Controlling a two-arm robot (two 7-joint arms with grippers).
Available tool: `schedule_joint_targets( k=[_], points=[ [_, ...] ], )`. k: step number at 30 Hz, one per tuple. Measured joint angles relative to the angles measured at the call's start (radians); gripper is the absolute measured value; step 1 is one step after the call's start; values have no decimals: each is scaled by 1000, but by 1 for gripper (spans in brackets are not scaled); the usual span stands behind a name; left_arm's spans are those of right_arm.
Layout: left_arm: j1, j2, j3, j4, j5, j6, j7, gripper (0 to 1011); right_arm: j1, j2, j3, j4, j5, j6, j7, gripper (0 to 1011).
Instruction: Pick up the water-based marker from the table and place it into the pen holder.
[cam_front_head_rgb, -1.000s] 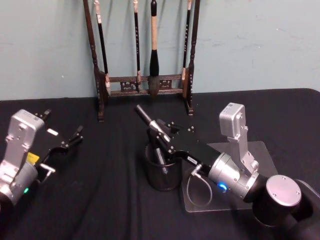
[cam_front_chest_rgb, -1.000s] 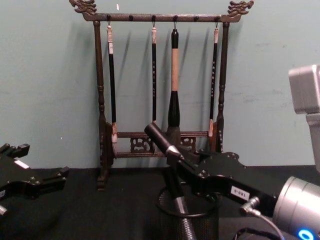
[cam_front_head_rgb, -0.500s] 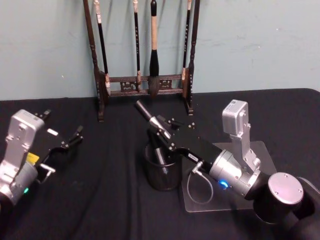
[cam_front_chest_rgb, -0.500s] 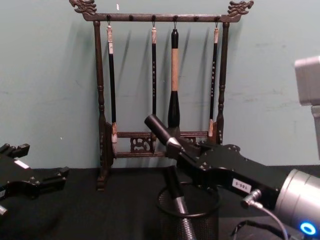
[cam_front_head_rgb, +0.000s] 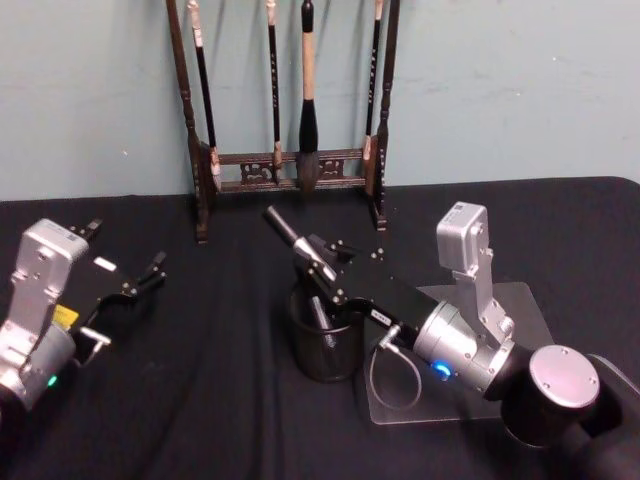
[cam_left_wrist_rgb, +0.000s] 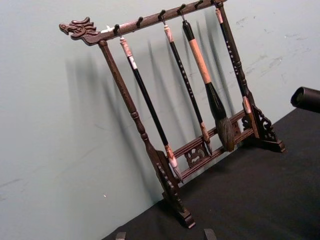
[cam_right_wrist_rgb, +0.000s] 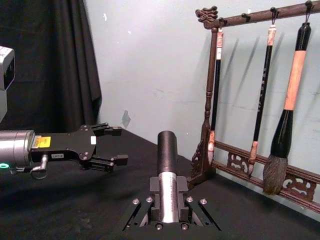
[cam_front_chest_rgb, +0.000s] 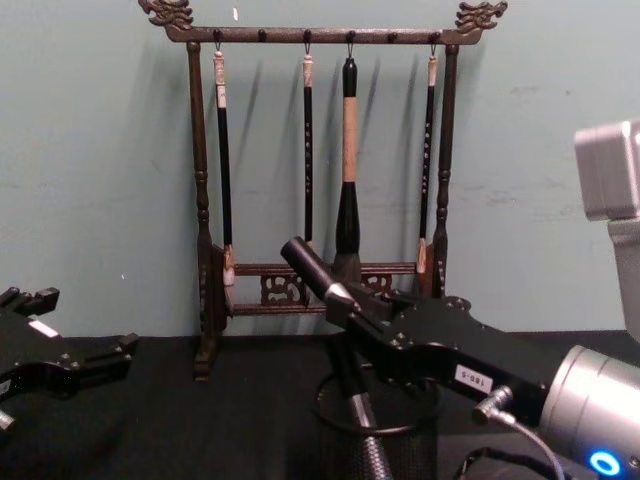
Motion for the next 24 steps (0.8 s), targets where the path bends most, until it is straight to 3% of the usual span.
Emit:
schedule_joint_targets(
  k=[24],
  points=[
    [0, 0, 0, 0, 0, 0, 0, 1009, 35, -24, -12, 66, -6, -14, 14, 197]
  ],
)
